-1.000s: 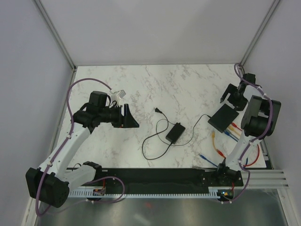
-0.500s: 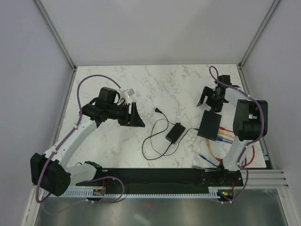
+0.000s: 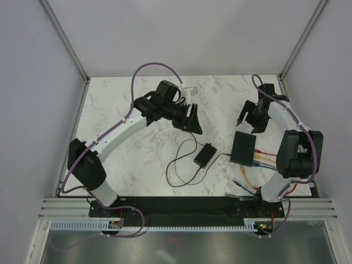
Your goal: Pull the plug from the switch port
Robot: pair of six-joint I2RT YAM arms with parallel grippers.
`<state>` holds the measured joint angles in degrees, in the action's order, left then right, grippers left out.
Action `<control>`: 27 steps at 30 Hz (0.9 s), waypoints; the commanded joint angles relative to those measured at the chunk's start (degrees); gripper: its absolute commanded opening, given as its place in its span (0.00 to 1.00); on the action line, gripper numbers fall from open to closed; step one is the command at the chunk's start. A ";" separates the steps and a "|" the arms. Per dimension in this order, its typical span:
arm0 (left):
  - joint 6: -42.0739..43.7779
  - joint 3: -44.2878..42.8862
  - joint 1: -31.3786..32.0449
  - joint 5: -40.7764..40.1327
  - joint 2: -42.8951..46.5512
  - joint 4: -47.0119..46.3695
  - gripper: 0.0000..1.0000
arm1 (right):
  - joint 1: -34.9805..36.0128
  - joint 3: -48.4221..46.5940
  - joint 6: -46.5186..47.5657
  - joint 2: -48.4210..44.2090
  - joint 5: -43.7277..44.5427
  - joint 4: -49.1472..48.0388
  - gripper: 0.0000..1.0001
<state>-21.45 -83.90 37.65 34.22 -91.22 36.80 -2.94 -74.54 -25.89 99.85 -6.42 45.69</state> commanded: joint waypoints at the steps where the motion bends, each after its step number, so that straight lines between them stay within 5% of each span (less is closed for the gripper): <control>1: 1.16 -7.23 3.48 0.57 -7.18 -1.99 0.65 | 0.22 1.59 0.40 -5.80 0.98 5.54 0.83; 10: -7.98 -20.69 7.96 2.71 -22.24 -2.17 0.57 | 0.22 10.99 1.19 -14.59 0.09 5.64 0.77; 12: -12.20 -20.70 9.01 0.17 -25.21 -1.30 0.41 | 0.13 12.83 1.45 -16.44 0.52 5.55 0.76; 18: -4.48 -22.01 14.89 -14.05 -28.74 3.10 0.31 | 0.22 14.25 1.90 -17.50 0.70 5.46 0.76; 27: -0.79 -24.91 18.95 -20.41 -36.04 4.60 0.07 | 0.74 16.71 1.63 -17.76 -0.70 4.85 0.71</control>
<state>-25.52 -106.56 57.12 18.61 -125.27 39.88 -2.72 -58.19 -24.62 83.83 -6.68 51.07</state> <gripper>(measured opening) 0.078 0.721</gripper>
